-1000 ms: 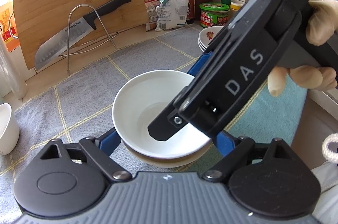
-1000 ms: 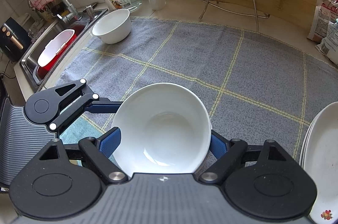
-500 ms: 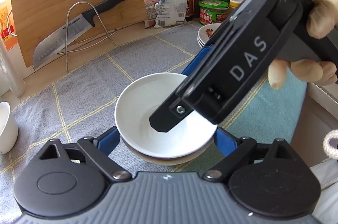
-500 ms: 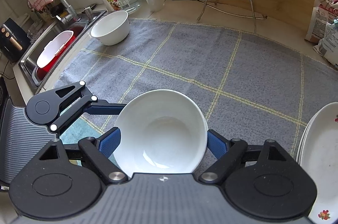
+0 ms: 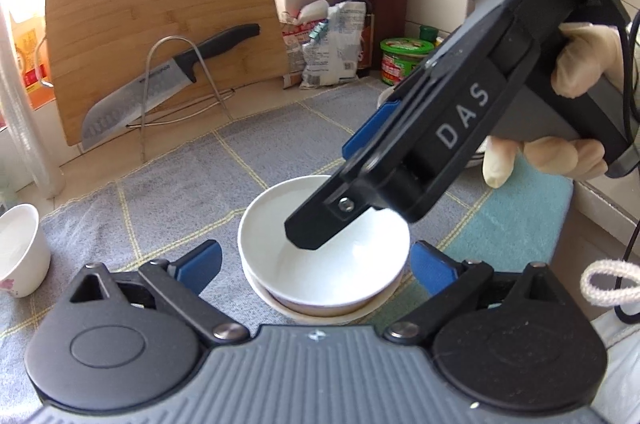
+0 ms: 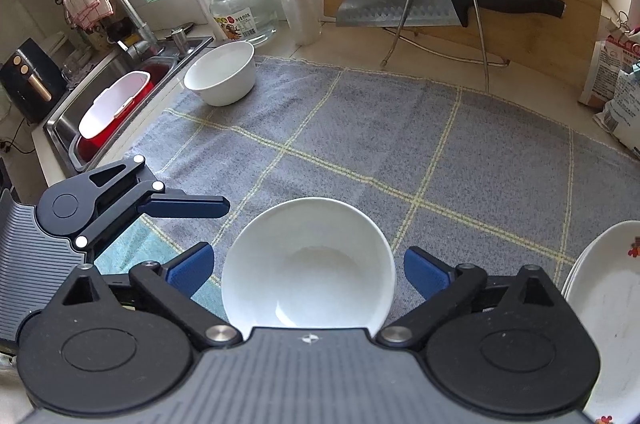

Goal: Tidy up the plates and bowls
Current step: 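Open the right gripper to release the bowl on the stack, then move the right gripper to the pink-flowered white bowl by the jar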

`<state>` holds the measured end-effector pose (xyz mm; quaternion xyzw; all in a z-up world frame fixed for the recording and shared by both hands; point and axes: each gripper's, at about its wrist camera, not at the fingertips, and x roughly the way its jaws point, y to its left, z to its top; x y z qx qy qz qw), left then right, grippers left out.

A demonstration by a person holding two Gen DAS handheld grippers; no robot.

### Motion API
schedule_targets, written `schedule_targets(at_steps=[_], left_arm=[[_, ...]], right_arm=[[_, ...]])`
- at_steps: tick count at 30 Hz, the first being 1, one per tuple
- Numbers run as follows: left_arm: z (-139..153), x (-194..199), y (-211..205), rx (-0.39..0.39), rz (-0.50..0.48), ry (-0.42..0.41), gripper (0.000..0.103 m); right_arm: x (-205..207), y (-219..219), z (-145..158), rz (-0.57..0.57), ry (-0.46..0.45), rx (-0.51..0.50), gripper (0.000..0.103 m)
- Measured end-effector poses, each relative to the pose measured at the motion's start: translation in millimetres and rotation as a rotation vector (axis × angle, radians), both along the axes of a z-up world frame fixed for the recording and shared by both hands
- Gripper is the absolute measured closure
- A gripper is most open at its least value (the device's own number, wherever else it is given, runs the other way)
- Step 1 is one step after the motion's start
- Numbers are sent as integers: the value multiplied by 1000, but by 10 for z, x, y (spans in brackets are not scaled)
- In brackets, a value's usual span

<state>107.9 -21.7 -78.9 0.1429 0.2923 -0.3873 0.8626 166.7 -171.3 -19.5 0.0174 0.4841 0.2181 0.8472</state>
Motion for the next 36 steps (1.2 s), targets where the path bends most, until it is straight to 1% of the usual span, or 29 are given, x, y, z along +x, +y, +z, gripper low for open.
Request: schedule_targets(at_steps=[4,8,10,15,18,21,24,27,29,32,36], left_arm=[[40,-7,79,-29,78,-1,3],[109,-29,203,-61,193,-12,3],[136,-31,269,-59,265,-22,3],[138,6,514,-22,470,-43,3],[92,86,759,-14,566,-44,3],[37,248,1001,-23,628,-38,3],[-18,417,1226,-32,644,-44,3],[-94,585,1452,-34,607,-44,3],[-176,698,1579,-17,579,-49,3],[-310,872,1711,30,548,-64,3],[-493,1139,1830,49,507,-41,3]], right_arm=[[53,3,52,33,-21,-8,0],[131,35,88,91,-44,-8,0],[178,72,97,127,-51,1,0],[300,243,135,206,-79,7,0],[387,384,170,202,-93,-18,0],[452,573,230,196,-130,-65,0],[543,784,251,173,-166,-120,0],[688,1008,243,129,-154,-142,0],[780,1166,230,105,-148,-150,0],[925,1415,192,68,-139,-183,0],[1093,1657,102,38,-112,-204,0]])
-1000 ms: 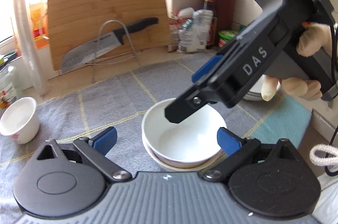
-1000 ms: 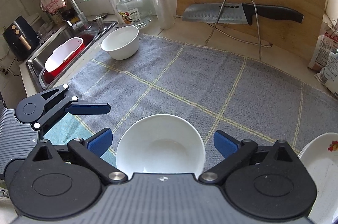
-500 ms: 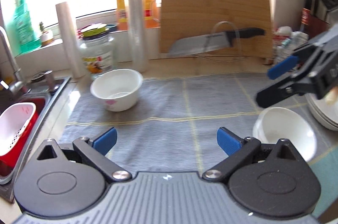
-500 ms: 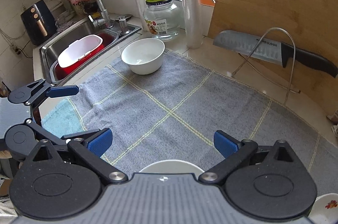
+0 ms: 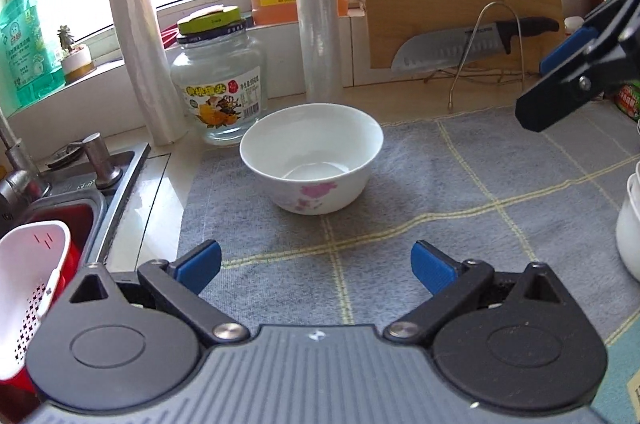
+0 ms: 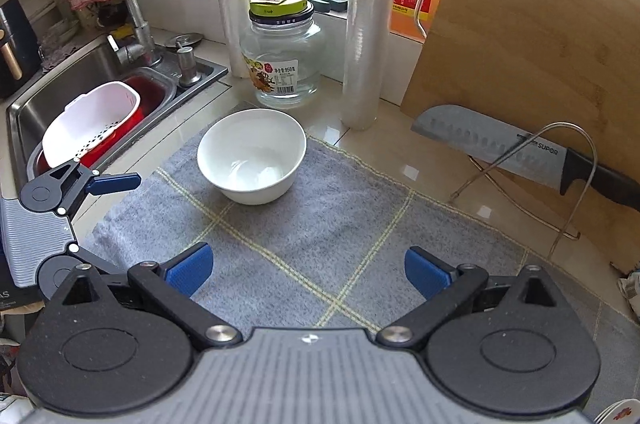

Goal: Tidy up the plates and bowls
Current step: 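Move the right gripper to the pink-flowered white bowl by the jar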

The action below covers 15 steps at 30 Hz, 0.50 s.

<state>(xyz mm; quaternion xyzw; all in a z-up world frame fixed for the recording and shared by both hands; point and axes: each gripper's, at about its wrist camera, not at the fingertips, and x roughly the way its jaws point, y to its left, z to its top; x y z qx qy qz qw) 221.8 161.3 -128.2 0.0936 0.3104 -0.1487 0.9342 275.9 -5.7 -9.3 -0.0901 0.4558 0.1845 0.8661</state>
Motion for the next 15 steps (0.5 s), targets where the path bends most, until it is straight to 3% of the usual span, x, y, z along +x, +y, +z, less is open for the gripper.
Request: schedule_targets(at_steps=[15], left_arm=[[-320,470,8,-37,-68,80,3]], right_arm=[[459,395,-289,11,89,16,0]])
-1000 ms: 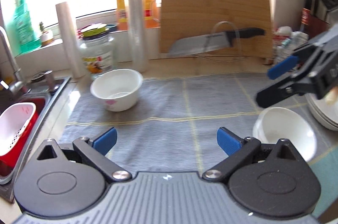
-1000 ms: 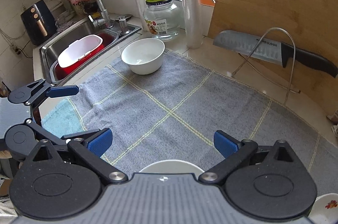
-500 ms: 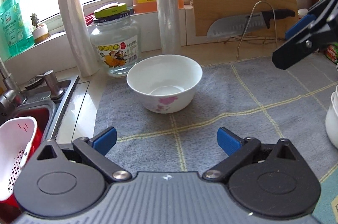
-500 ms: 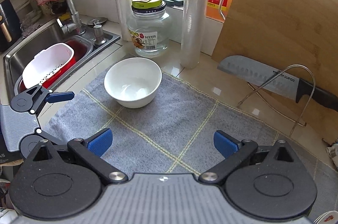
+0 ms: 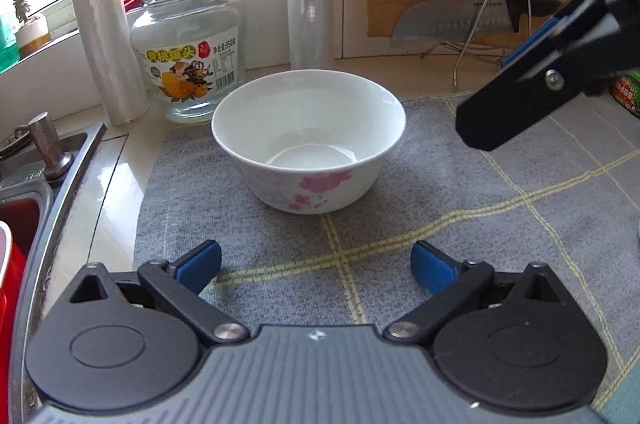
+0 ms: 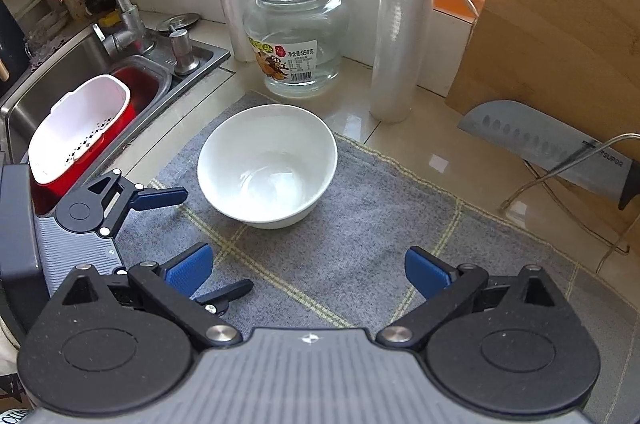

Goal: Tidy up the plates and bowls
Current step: 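Move the right gripper to the pink-flowered white bowl by the jar, then grasp the rim of the pink-flowered bowl with the right gripper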

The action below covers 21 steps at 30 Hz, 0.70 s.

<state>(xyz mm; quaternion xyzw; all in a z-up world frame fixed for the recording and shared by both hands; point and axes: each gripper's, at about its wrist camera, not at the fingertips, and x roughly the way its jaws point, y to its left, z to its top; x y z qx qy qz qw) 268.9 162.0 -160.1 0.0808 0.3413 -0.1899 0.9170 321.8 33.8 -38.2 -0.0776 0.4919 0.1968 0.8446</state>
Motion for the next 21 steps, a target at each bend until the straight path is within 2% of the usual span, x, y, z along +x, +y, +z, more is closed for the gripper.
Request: schedule_targets(at_steps=[6,21], left_arm=[[-33,80,-18,-27,-9,-9,1],[-47,257,-29,-29,-26,-21,1]], right_arm=[[167,111,-111,23,28,5,0],[597,245,-311,83,77,59,0]])
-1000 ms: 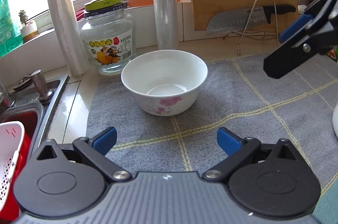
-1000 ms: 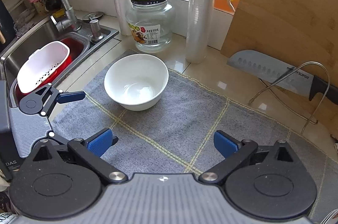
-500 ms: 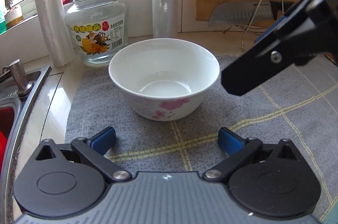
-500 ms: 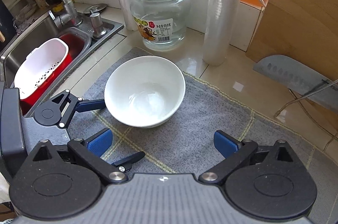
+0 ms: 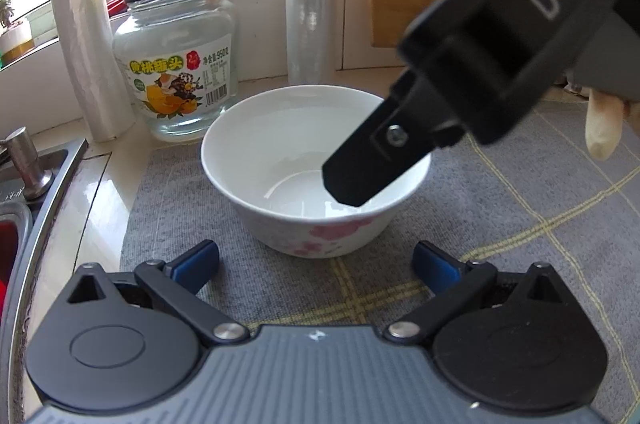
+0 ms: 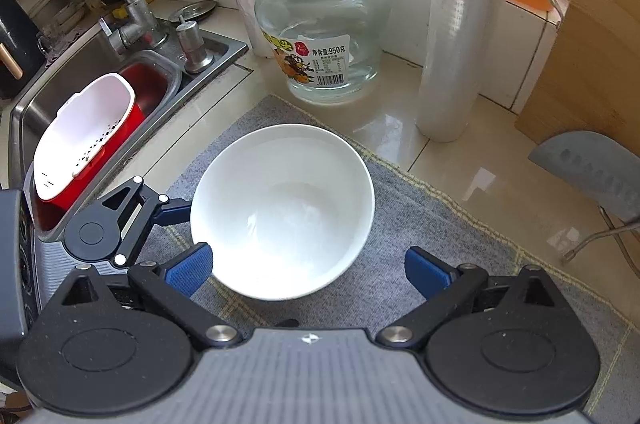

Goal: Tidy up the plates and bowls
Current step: 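Grasp the rim of the pink-flowered bowl with the right gripper, then lift the bowl and carry it toward the plate stack with the right gripper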

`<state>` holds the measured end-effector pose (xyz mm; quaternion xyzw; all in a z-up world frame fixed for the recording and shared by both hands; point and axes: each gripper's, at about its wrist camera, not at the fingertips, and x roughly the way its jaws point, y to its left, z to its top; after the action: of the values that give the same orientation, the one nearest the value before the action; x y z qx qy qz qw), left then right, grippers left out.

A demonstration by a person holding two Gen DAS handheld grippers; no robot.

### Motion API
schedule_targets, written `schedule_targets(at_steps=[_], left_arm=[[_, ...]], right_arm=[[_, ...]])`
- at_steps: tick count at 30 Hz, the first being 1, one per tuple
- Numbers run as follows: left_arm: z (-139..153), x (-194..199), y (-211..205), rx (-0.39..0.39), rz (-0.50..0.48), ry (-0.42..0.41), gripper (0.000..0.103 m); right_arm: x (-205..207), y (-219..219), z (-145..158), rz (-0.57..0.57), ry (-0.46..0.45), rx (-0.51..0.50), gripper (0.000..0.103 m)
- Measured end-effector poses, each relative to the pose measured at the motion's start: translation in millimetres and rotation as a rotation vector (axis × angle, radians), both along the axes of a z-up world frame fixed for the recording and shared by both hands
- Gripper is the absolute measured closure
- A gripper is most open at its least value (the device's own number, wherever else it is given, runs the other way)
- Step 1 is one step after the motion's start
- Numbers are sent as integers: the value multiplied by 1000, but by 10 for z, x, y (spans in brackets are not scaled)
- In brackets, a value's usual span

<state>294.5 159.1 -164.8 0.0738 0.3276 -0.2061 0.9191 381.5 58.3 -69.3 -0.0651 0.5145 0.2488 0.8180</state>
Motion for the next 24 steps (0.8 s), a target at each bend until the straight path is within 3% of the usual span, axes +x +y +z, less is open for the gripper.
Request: schedule_targets(at_steps=[10,13,24], left_arm=[[135,21,19,2,1,-63,2],[152,48,7,4,-10,-68,7],[187,48,-6,5,-32,-96,9]], right_arm=[[170,80,-47,31,-1,35,0],[203,89,-60,31,0,45,2],[237,109,-68,40,4,63,17]])
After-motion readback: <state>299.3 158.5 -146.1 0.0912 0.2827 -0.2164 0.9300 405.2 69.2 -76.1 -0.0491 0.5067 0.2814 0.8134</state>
